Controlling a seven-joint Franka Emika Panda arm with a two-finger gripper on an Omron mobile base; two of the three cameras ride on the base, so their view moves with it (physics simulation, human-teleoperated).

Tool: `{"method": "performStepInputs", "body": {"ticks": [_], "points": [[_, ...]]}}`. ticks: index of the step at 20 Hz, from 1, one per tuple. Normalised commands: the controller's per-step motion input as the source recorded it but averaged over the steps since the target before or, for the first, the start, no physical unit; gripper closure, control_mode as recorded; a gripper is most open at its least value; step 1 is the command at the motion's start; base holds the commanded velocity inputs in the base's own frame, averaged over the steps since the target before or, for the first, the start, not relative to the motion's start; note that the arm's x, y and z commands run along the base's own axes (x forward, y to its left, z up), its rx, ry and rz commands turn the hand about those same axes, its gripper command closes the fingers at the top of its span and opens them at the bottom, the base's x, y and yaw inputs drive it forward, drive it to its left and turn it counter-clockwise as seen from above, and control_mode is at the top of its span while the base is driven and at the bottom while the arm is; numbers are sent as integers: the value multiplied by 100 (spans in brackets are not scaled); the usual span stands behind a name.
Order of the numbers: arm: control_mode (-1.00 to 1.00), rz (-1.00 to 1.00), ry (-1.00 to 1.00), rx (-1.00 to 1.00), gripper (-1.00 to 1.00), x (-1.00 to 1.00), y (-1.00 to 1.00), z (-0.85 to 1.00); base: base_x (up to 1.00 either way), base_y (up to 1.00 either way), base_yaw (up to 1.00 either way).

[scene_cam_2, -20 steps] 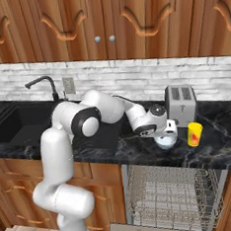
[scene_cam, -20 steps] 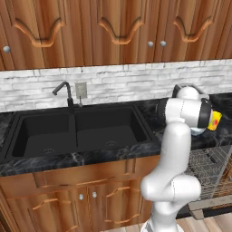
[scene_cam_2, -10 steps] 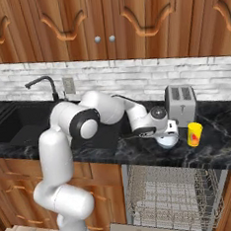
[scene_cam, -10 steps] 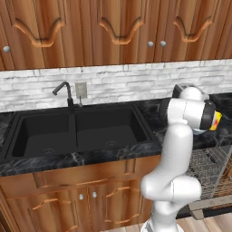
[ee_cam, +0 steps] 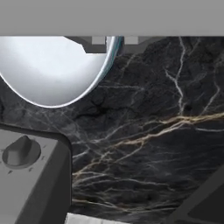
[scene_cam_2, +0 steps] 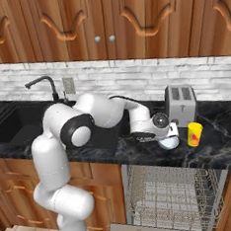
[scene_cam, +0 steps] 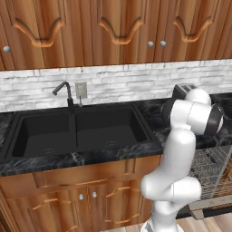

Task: Pick up the cup and bowl from the counter, place them in the dishwasher, and close the dishwasher door.

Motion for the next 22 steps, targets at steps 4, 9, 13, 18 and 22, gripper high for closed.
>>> {"method": "performStepInputs", "body": {"ticks": [4, 9, 13, 18, 22], "points": [[-100, 12, -11, -1, 100, -34, 8, 32, 0, 0, 0], [-100, 11, -9, -1, 100, -30, 1, 25, 0, 0, 0], [-100, 12, -9, -1, 100, -31, 0, 20, 0, 0, 0], [-100, 15, -5, 0, 100, -35, 0, 3, 0, 0, 0], [-100, 16, 0, 0, 100, -40, 0, 0, 0, 0, 0]]}}
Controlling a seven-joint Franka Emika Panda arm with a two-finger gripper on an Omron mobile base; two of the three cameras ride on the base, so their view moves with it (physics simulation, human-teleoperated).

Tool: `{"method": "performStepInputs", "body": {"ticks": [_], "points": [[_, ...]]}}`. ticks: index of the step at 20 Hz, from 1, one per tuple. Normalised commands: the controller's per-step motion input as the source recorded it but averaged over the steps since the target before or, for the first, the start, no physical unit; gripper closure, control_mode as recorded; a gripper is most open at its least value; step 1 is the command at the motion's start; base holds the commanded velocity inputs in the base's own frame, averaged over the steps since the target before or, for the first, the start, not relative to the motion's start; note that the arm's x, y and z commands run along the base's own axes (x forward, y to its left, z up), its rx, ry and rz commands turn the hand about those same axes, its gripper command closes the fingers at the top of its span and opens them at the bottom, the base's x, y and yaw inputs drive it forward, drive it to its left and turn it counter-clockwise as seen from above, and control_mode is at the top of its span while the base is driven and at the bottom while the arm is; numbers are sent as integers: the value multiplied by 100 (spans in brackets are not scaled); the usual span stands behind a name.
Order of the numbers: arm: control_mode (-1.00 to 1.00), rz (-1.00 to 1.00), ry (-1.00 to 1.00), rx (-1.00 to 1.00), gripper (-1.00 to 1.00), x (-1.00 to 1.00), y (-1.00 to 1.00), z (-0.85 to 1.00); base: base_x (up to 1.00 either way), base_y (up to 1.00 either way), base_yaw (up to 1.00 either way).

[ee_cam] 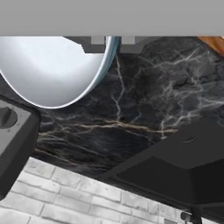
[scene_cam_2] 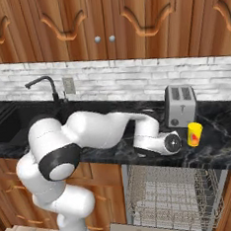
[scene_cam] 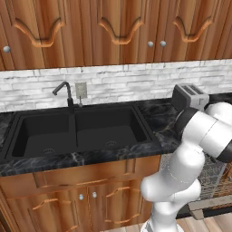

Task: Pick up the cup and bowl from the counter, place them in the dishwasher, and close the dishwasher door.

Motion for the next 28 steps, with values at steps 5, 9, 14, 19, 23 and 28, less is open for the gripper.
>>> {"method": "performStepInputs", "body": {"ticks": [5, 9, 14, 19, 23, 28], "points": [[-100, 15, 0, 0, 100, -50, 0, 0, 0, 0, 0], [-100, 15, 0, 0, 100, -37, 0, 0, 0, 0, 0], [-100, 17, 0, 0, 100, -26, 0, -3, 0, 0, 0], [-100, 16, 0, 0, 100, -35, 0, 0, 0, 0, 0], [-100, 15, 0, 0, 100, -35, 0, -6, 0, 0, 0], [-100, 17, 0, 0, 100, -12, -1, -37, 0, 0, 0]]}}
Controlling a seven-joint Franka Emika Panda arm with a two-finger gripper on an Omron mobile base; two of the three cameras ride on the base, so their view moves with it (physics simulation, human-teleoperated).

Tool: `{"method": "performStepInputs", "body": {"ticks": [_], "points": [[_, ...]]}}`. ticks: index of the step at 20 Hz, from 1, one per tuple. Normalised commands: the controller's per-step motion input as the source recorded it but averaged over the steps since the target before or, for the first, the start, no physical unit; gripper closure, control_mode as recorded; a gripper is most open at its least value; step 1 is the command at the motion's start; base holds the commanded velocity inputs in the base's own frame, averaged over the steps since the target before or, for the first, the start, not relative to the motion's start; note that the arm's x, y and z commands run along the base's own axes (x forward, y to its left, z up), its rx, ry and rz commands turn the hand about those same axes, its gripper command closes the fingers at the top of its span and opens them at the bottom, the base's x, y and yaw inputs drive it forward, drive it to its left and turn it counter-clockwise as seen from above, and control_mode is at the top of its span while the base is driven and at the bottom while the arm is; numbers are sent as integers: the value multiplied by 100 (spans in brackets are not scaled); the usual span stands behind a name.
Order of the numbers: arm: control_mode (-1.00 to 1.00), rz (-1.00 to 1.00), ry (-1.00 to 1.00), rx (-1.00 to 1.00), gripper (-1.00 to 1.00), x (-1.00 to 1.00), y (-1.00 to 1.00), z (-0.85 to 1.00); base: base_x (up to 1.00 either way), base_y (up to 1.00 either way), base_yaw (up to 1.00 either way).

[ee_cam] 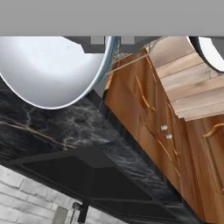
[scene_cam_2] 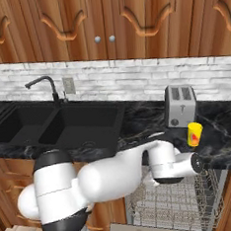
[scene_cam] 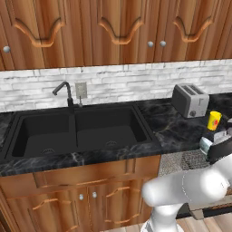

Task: Pick up the cup and bowl from the counter, place them in the dishwasher, and close the dishwasher door.

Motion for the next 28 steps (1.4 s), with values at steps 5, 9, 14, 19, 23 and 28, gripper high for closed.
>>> {"method": "performStepInputs", "body": {"ticks": [5, 9, 14, 19, 23, 28], "points": [[-100, 15, 0, 0, 100, 0, -2, -47, 0, 0, 0], [-100, 11, 0, -1, 100, -6, -12, -36, 0, 0, 0], [-100, 7, 0, -2, 100, -8, -24, -28, 0, 0, 0], [-100, 1, -2, -10, 100, -13, -3, -48, 0, 0, 0], [-100, -7, -6, -21, 100, -9, 0, -47, 0, 0, 0], [-100, -15, -8, -21, 100, -5, 0, -38, 0, 0, 0]]}}
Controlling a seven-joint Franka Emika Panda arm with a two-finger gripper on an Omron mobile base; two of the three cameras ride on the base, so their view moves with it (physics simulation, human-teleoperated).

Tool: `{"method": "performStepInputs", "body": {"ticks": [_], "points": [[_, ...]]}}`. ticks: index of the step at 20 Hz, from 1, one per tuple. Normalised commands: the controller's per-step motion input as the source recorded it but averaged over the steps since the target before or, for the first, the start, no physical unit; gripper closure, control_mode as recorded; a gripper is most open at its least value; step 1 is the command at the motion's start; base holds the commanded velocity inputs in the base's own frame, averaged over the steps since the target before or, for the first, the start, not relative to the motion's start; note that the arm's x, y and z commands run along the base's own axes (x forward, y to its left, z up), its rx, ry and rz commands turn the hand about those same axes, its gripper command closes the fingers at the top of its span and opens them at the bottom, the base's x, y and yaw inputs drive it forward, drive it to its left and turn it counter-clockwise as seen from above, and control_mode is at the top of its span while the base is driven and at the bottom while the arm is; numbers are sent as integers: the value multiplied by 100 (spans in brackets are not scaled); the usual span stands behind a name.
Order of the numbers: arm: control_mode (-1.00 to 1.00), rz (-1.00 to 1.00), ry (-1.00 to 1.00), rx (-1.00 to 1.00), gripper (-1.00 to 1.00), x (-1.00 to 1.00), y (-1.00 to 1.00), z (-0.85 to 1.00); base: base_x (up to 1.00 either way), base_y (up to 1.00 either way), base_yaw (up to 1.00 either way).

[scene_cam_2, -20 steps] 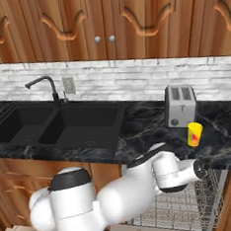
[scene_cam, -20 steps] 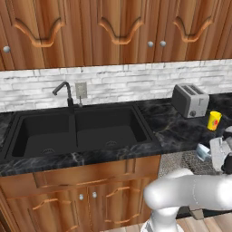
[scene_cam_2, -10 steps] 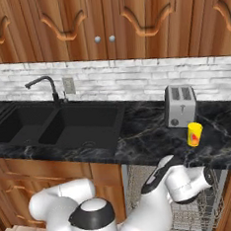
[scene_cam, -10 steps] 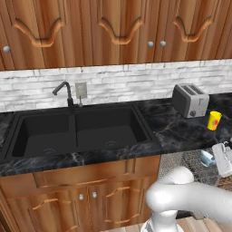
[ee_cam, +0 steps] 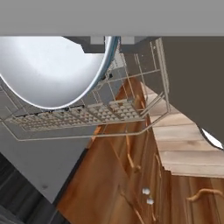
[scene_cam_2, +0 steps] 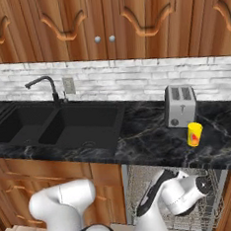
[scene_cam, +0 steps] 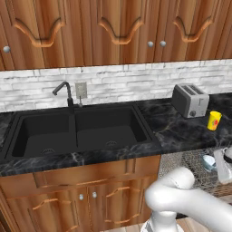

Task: Pick up the cup and bowl from the counter, place them in the dishwasher, and close the dishwasher door.

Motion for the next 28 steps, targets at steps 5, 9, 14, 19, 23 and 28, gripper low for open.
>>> {"method": "performStepInputs", "body": {"ticks": [5, 9, 14, 19, 23, 28], "points": [[-100, -12, -3, -12, 100, 0, 0, -45, 0, 0, 0], [-100, -4, -1, -5, 100, 4, -8, -47, 0, 0, 0], [-100, -1, 0, -3, 100, 6, -21, -39, 0, 0, 0], [-100, 0, 0, -3, 100, 32, -36, -35, 0, 0, 0], [-100, 0, 0, -1, 100, 47, -39, -34, 0, 0, 0], [-100, 0, 0, 0, 100, 43, -34, -45, 0, 0, 0]]}}
